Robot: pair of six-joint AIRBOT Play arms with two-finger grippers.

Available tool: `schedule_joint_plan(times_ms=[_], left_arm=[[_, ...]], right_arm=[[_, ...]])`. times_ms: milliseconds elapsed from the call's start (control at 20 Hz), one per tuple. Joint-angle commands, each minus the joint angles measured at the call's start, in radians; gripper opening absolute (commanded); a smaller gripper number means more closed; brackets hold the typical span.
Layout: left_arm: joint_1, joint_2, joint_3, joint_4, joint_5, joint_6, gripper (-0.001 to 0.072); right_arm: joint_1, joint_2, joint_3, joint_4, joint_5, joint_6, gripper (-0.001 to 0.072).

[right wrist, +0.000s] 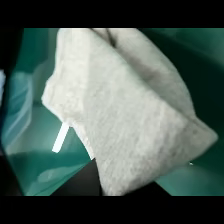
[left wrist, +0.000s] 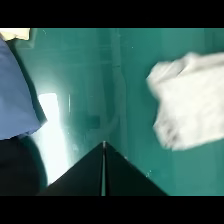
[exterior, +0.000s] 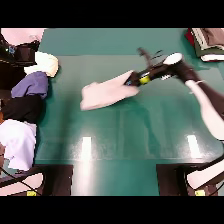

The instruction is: Fold the shirts.

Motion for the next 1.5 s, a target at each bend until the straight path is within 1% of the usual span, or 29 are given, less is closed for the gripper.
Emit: schedule_joint_plan(times_ms=[0,150,300,450,600,750,850,950,1100,1150,1200,1250,1300,1350,1400,1450], left_arm=[[0.000,0.000,0.000,0.000,-0.015,0.001,0.0022],[0.000,0.000,0.000,0.000,-0.036,-0.001,0.0022],[0.000,0.000,0.000,-0.002,-0.040,-0.008,0.0022],[0.000,0.000,0.000,-0.032,-0.039,-0.008,0.0022],[0.000,0.000,0.000,-0.045,-0.039,-0.011,0.0022],[0.000,0.000,0.000,-0.045,-0.039,-0.018,0.0022],[0.000,0.000,0.000,-0.045,-0.039,-0.018,0.0022],[0.000,0.000,0.000,-0.045,-0.040,-0.018,0.0022],[0.000,0.000,0.000,-0.045,-0.047,-0.017,0.0022],[0.000,0.000,0.000,-0.044,-0.051,-0.016,0.0022],[0.000,0.000,0.000,-0.044,-0.054,-0.013,0.0022],[0.000,0.000,0.000,-0.044,-0.055,-0.005,0.0022],[0.000,0.000,0.000,-0.044,-0.055,-0.005,0.0022],[0.000,0.000,0.000,-0.044,-0.054,-0.005,0.0022],[0.000,0.000,0.000,-0.044,-0.054,-0.001,0.0022],[0.000,0.000,0.000,-0.044,-0.053,0.001,0.0022]], right_arm=[[-0.224,0.128,-0.009,-0.144,0.027,0.055,0.0011],[-0.452,0.241,-0.120,-0.198,-0.051,0.107,0.0010],[-0.690,0.361,-0.285,-0.276,-0.188,0.176,0.0010],[-0.895,0.459,-0.416,-0.323,-0.285,0.187,0.0010],[-1.052,0.533,-0.523,-0.322,-0.346,0.188,0.0010],[-1.148,0.581,-0.623,-0.322,-0.354,0.188,0.0010],[-1.173,0.593,-0.661,-0.323,-0.349,0.187,0.0010],[-1.174,0.594,-0.670,-0.331,-0.325,0.187,0.0011],[-1.170,0.594,-0.657,-0.394,-0.260,0.187,0.0017],[-1.175,0.594,-0.641,-0.437,-0.233,0.187,0.0151],[-1.181,0.594,-0.621,-0.478,-0.206,0.187,0.0431],[-1.196,0.594,-0.592,-0.524,-0.168,0.187,0.0591],[-1.210,0.594,-0.559,-0.564,-0.124,0.190,0.0591],[-1.232,0.594,-0.521,-0.603,-0.084,0.224,0.0591],[-1.255,0.595,-0.480,-0.618,-0.047,0.259,0.0588],[-1.273,0.595,-0.449,-0.594,-0.028,0.270,0.0586]])
